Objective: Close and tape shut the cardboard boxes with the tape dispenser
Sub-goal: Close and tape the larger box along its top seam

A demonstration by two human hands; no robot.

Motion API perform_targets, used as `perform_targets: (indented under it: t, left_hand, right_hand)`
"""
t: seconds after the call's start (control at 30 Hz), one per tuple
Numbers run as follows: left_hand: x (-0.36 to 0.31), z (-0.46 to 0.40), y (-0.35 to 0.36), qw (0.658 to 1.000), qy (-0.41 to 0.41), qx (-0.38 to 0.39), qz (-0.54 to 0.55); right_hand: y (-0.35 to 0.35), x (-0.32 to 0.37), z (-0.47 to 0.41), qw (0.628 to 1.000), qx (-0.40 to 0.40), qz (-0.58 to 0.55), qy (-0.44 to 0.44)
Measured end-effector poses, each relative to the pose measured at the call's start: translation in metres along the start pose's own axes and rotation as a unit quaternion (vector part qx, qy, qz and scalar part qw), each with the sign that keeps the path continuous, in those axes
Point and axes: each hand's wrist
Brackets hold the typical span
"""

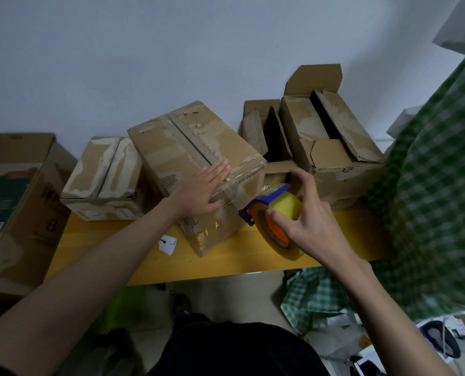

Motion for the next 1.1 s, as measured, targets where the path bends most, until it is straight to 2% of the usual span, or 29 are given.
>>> perform_targets:
  t: [0.07,0.2,0.33,0.47,0.73,0.8,0.9,1.0,1.1]
  left_hand:
    - [0.0,-0.001,0.001,1.0,-0.002,0.0,0.003]
    - [0.0,0.0,0.001,1.0,0.0,-0.008,0.012]
    - [0.0,0.002,0.0,1.0,0.001,-0.013,0.011]
    - [-0.002,0.003,-0.001,1.0,0.003,-0.013,0.008]
    - [-0.005,0.003,-0.003,0.997,-0.012,-0.026,0.071]
    - [-0.007,0.005,-0.001,0.997,-0.012,-0.035,0.068]
    - [-0.004,0.005,-0.002,0.996,-0.016,-0.025,0.08]
    - [-0.004,0.002,-0.004,0.996,-0.019,-0.032,0.084]
    - [-0.006,0.002,-0.005,0.994,-0.025,-0.03,0.104]
  right_hand:
    - [0.001,0.0,-0.006,0.998,0.016,0.043,-0.034]
    - [0.001,0.001,-0.018,0.989,0.068,0.131,0.003]
    - [0.003,0.009,-0.026,0.98,0.071,0.183,-0.021]
    - [0.013,0.022,-0.044,0.977,0.049,0.204,-0.028]
    - [0.043,0.045,-0.085,0.97,0.077,0.228,-0.042]
    - [0.063,0.031,-0.093,0.955,0.121,0.269,-0.023]
    - [0.101,-0.021,-0.069,0.921,0.227,0.314,0.038]
    - [0.103,-0.056,-0.06,0.935,0.204,0.279,0.084]
    - [0.099,-0.059,-0.068,0.949,0.184,0.243,0.086]
Point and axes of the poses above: each hand's wrist, its own z-axis away from the middle knuckle, its own y-axis out of the palm, x = y × z, and after that the axes turned 6 degrees about y, right-handed
